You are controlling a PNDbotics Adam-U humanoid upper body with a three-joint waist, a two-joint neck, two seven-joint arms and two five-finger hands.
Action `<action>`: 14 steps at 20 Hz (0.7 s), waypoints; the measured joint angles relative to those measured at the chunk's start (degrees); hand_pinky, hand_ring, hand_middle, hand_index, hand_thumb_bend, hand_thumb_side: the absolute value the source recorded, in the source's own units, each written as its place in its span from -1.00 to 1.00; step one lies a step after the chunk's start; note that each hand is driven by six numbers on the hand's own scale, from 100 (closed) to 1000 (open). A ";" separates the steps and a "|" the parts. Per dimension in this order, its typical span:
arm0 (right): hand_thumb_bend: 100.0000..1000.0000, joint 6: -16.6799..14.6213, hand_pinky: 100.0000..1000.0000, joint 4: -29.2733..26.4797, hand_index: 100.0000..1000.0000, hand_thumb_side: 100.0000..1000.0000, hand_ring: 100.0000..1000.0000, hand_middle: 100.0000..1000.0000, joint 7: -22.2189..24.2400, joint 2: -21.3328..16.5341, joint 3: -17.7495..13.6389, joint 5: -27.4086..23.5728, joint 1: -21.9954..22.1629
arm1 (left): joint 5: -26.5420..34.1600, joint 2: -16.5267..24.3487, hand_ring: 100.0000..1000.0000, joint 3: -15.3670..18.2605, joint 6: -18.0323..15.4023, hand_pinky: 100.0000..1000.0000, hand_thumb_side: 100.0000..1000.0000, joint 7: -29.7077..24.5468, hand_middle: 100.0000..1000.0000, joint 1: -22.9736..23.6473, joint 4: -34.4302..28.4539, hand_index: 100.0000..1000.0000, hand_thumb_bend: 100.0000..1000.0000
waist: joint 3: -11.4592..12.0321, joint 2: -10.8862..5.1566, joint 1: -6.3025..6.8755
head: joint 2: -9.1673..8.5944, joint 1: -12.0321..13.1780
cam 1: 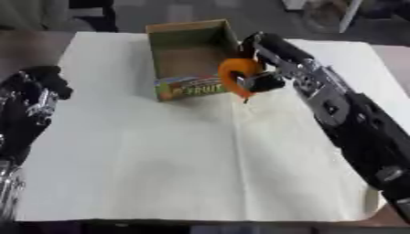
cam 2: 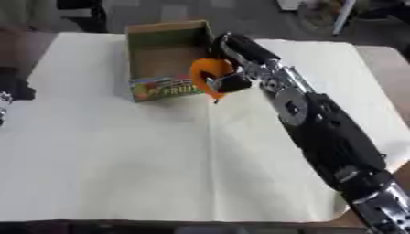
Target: Pick up objects on the table and place them in the box.
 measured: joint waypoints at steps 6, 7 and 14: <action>-1.00 2.67 -0.56 6.52 0.07 -0.86 -0.12 -0.18 -2.45 -0.35 -3.47 -0.15 -5.00 | 0.80 -0.61 0.12 -1.56 0.10 0.26 -0.29 -1.38 0.00 -3.25 -0.36 0.38 -0.76 | 5.48 1.47 -0.16 | -0.63 -1.54; -1.00 2.98 -0.54 8.43 0.09 -0.86 -0.11 -0.18 -3.20 -0.35 -4.23 0.16 -5.70 | 1.00 -0.84 0.12 -1.92 0.11 0.26 -0.29 -1.73 0.00 -4.11 -0.49 0.38 -0.76 | 6.76 1.75 -0.32 | -1.04 -2.09; -1.00 3.41 -0.22 22.26 0.26 -0.84 0.20 0.02 -10.45 0.35 -8.81 4.19 -8.58 | 2.36 -1.62 0.11 -4.50 0.45 0.26 -0.30 -4.39 0.00 -7.82 -1.34 0.38 -0.76 | 13.48 3.00 -1.10 | -4.04 -6.31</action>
